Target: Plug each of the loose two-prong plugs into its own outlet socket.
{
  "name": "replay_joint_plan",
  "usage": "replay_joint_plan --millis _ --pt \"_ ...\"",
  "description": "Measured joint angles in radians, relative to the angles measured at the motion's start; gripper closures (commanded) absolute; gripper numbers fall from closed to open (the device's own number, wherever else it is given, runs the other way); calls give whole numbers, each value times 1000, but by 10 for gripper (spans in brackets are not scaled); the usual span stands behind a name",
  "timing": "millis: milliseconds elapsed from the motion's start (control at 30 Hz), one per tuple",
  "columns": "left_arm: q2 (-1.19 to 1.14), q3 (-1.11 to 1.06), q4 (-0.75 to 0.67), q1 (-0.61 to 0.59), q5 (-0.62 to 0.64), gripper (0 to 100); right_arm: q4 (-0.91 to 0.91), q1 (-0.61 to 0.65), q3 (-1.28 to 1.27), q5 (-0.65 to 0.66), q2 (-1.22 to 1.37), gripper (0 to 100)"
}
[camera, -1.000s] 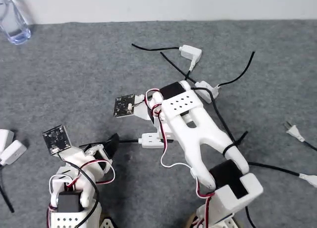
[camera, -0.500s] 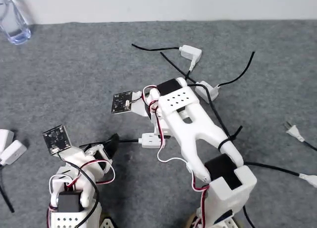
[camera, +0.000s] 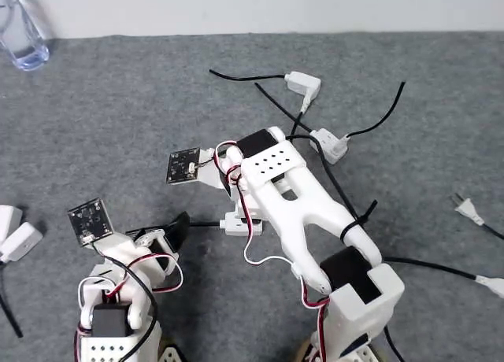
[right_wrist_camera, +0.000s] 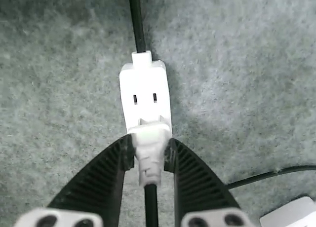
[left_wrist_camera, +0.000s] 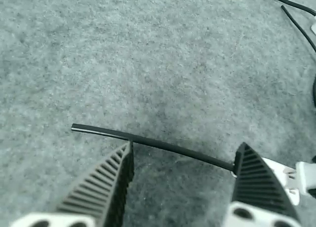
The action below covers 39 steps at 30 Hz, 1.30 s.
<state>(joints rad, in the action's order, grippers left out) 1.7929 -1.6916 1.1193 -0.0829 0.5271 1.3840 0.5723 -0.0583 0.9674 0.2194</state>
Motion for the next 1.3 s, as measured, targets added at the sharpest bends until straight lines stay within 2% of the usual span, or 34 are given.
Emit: replay_joint_plan --millis 800,1300 --pt "0 0 0 0 -2 688 64 -15 -20 9 -40 991" --pt "0 0 0 0 -2 688 6 -69 -64 46 -40 991"
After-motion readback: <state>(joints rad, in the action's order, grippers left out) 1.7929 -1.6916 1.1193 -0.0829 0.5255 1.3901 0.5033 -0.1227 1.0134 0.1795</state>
